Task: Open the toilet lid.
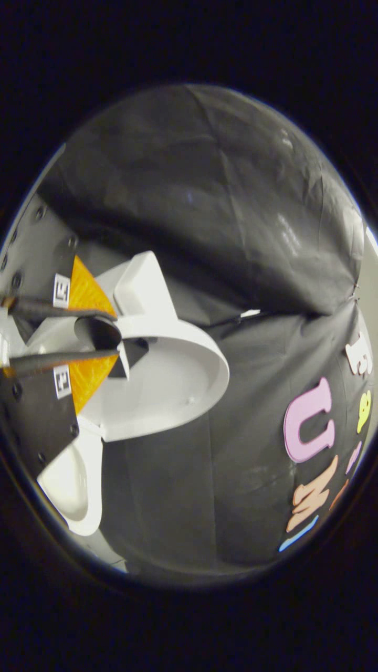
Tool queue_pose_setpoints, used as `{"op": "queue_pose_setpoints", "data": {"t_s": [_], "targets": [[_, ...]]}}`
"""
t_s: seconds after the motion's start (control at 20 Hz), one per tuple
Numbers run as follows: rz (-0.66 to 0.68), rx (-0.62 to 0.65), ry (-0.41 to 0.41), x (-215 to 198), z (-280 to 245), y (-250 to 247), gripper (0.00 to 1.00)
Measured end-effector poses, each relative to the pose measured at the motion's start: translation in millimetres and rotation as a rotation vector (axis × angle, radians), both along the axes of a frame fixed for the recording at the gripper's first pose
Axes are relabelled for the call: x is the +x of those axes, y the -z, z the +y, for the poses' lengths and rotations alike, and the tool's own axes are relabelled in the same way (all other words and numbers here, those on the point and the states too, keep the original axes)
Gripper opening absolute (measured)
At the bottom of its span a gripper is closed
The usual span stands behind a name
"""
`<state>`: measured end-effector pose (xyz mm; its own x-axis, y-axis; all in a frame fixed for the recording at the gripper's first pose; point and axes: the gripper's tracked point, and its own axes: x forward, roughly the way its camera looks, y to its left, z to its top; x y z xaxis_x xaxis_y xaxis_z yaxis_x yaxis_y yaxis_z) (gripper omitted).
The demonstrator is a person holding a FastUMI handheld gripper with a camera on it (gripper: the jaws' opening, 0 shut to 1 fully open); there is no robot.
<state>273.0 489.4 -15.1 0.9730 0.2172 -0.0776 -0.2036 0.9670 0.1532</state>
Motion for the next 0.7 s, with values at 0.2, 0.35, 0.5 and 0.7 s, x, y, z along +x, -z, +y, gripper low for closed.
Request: {"op": "queue_pose_setpoints", "data": {"t_s": [0.2, 0.35, 0.5, 0.7], "targets": [[-0.010, 0.022, -0.029, -5, 2, -3, 0.35], [-0.049, -0.035, -0.014, -11, -6, -12, 0.46], [-0.091, -0.018, 0.010, -17, -15, -19, 0.59], [-0.162, 0.018, 0.085, -31, -44, -37, 0.67]]}}
